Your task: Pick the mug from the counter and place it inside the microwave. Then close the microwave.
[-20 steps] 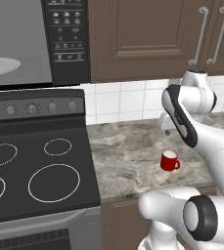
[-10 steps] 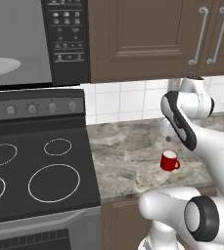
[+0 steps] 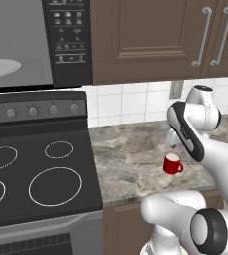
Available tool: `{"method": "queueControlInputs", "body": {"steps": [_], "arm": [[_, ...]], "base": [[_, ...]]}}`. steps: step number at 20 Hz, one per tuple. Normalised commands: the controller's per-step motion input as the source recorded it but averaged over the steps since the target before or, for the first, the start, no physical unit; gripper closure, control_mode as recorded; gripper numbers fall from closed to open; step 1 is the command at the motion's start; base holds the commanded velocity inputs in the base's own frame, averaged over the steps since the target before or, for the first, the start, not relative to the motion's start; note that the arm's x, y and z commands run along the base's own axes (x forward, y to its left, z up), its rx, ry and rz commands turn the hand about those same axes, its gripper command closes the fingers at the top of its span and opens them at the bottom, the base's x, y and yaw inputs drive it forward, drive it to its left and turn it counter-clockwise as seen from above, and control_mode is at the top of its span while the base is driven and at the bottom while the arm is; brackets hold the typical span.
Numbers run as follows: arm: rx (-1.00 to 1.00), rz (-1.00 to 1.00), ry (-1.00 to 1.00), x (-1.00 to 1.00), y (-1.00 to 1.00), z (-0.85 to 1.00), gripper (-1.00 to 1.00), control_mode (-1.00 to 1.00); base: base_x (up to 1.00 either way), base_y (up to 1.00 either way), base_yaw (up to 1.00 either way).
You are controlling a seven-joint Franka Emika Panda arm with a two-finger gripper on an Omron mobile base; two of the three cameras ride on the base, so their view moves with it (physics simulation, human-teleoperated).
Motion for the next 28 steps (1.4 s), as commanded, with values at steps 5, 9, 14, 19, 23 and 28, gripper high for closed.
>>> {"method": "queueControlInputs", "body": {"steps": [5,9,14,19,23,28], "arm": [[-0.03,0.08,-0.03,0.00,0.00,-0.16,-1.00,-1.00],[-0.07,0.02,0.05,0.00,0.00,0.00,-1.00,-1.00],[-0.04,0.00,0.10,0.00,-0.12,-0.05,-1.00,-1.00],[0.00,0.00,0.05,0.02,-0.17,-0.19,-1.00,-1.00],[0.00,0.00,0.00,0.05,-0.07,-0.25,-1.00,-1.00],[0.00,0.00,0.00,0.01,0.00,-0.37,-1.00,-1.00]], "base": [[0.00,0.00,0.00],[0.00,0.00,0.00],[0.00,0.00,0.00],[0.00,0.00,0.00],[0.00,0.00,0.00],[0.00,0.00,0.00]]}}
